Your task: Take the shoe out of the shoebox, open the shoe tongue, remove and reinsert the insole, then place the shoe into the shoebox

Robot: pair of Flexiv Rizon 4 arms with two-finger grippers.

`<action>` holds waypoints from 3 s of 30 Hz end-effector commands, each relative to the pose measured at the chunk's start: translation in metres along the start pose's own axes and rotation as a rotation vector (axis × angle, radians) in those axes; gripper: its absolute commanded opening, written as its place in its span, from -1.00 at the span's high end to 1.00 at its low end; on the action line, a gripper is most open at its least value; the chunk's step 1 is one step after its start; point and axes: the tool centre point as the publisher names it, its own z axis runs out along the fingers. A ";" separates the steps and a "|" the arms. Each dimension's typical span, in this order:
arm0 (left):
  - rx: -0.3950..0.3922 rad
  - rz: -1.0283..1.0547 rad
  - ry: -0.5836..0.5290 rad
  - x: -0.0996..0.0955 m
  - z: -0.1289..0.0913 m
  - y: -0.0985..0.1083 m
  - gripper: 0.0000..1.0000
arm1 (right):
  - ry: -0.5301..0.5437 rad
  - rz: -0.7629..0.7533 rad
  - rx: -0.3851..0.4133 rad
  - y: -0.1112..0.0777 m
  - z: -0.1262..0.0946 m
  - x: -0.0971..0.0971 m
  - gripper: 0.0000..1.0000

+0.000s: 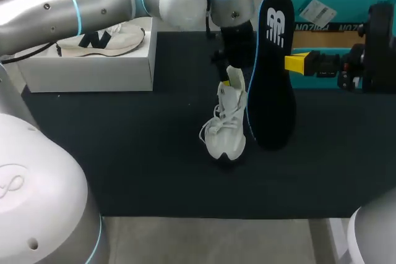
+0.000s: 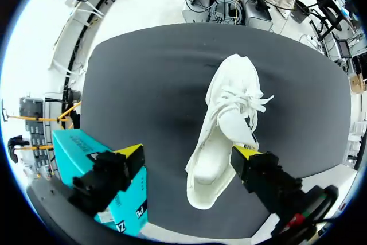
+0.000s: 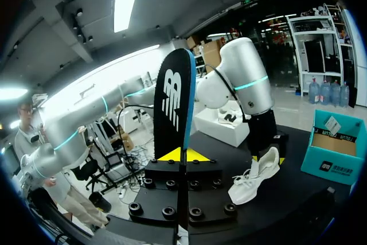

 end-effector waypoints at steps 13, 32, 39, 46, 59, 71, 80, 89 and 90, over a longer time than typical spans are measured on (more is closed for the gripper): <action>0.123 0.086 -0.503 0.009 -0.075 -0.009 -1.00 | -0.166 0.001 -0.012 -0.007 -0.003 0.010 1.00; 0.178 0.290 -0.844 -0.018 -0.140 -0.021 -1.00 | -0.166 0.001 -0.012 -0.007 -0.003 0.010 1.00; 0.167 0.315 -0.942 -0.024 -0.163 -0.022 -1.00 | -0.166 0.001 -0.012 -0.007 -0.003 0.010 1.00; 0.157 0.343 -0.977 -0.024 -0.170 -0.026 -1.00 | -0.166 0.001 -0.012 -0.007 -0.003 0.010 1.00; 0.149 0.334 -1.026 -0.023 -0.164 -0.027 -1.00 | -0.208 0.212 0.069 0.009 -0.007 -0.089 1.00; 0.099 0.387 -1.171 -0.010 -0.164 -0.040 -1.00 | -0.144 0.575 -0.002 0.032 -0.015 -0.153 1.00; 0.080 0.433 -1.213 -0.005 -0.166 -0.046 -1.00 | -0.113 0.621 0.083 0.050 0.000 -0.194 1.00; 0.078 0.444 -1.223 -0.003 -0.165 -0.046 -1.00 | -0.159 0.688 0.114 0.055 0.002 -0.217 1.00; 0.077 0.443 -1.224 -0.003 -0.165 -0.046 -1.00 | -0.159 0.688 0.114 0.055 0.002 -0.217 1.00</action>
